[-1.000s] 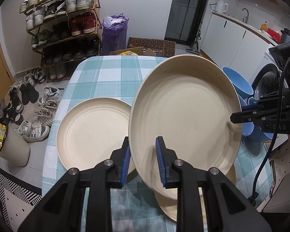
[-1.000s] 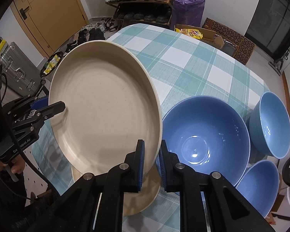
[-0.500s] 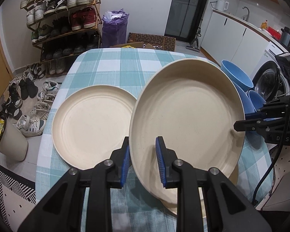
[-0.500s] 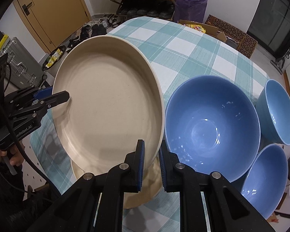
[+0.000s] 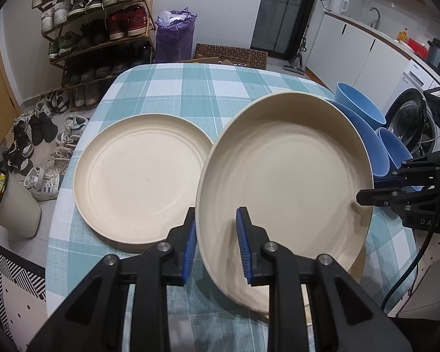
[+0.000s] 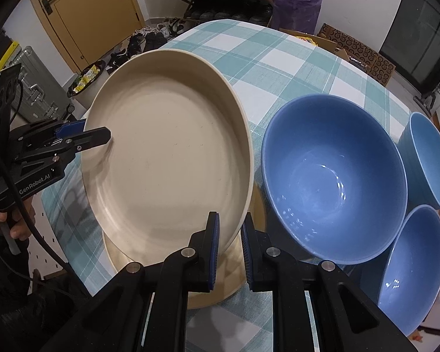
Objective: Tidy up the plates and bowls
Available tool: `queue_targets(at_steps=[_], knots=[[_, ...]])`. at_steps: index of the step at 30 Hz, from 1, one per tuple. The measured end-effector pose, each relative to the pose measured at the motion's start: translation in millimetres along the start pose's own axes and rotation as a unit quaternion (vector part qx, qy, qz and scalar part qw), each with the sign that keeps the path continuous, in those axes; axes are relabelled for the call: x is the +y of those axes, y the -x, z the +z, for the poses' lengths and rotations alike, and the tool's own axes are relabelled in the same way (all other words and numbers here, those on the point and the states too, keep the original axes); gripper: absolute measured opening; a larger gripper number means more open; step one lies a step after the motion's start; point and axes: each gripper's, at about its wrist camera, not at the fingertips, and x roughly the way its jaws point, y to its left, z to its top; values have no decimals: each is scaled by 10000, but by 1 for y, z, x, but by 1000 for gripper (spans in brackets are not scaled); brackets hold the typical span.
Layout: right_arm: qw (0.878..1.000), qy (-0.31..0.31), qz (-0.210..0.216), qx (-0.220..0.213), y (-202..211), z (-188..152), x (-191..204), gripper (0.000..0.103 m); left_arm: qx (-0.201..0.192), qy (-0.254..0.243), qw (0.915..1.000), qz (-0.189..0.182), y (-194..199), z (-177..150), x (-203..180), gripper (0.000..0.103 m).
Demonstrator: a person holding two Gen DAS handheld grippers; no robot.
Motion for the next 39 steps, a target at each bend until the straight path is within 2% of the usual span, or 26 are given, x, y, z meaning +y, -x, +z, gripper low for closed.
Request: queue_targets(at_steps=[25, 39], knots=[[9999, 41, -89, 61, -14, -21, 1, 15, 282, -79, 9996, -50, -21, -14, -7, 23], [9994, 9, -280, 214, -23, -32, -2, 15, 402, -325, 9987, 9, -29, -21, -22, 24]])
